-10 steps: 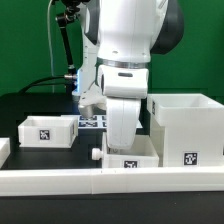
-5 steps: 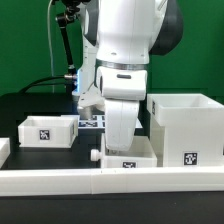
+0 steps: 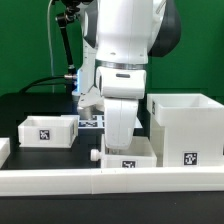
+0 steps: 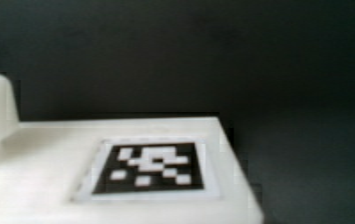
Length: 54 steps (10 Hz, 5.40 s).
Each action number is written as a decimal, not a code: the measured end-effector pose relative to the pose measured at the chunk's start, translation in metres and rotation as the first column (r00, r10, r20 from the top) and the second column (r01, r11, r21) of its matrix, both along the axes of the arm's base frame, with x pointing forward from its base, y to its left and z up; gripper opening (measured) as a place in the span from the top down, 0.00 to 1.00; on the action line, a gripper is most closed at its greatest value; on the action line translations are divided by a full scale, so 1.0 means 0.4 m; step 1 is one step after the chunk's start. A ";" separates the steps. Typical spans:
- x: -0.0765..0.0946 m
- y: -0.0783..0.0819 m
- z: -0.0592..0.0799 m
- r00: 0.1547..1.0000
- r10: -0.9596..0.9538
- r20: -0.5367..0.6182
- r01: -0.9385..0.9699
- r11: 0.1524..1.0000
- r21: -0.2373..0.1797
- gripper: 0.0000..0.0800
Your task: Assemble drawer
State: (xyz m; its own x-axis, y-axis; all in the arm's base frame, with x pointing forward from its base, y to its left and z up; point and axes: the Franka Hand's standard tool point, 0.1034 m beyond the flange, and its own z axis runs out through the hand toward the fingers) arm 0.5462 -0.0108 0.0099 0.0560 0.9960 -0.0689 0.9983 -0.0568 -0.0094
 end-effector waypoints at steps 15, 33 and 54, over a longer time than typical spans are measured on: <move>0.007 0.005 0.032 0.999 0.027 -0.046 -0.027 1.000 -0.006 0.95; -0.026 0.019 0.003 1.000 0.006 -0.001 -0.006 1.000 0.004 0.95; 0.002 0.045 0.017 0.999 -0.039 -0.010 0.039 0.999 -0.019 0.49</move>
Offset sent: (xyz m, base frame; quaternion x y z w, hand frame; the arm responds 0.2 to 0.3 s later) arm -0.0091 0.0165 0.0079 0.0005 -0.0036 -0.0438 0.9990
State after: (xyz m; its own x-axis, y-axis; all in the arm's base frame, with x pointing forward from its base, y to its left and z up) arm 0.5470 0.0071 0.0165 0.0940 0.9917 -0.0880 0.9952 -0.0960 -0.0181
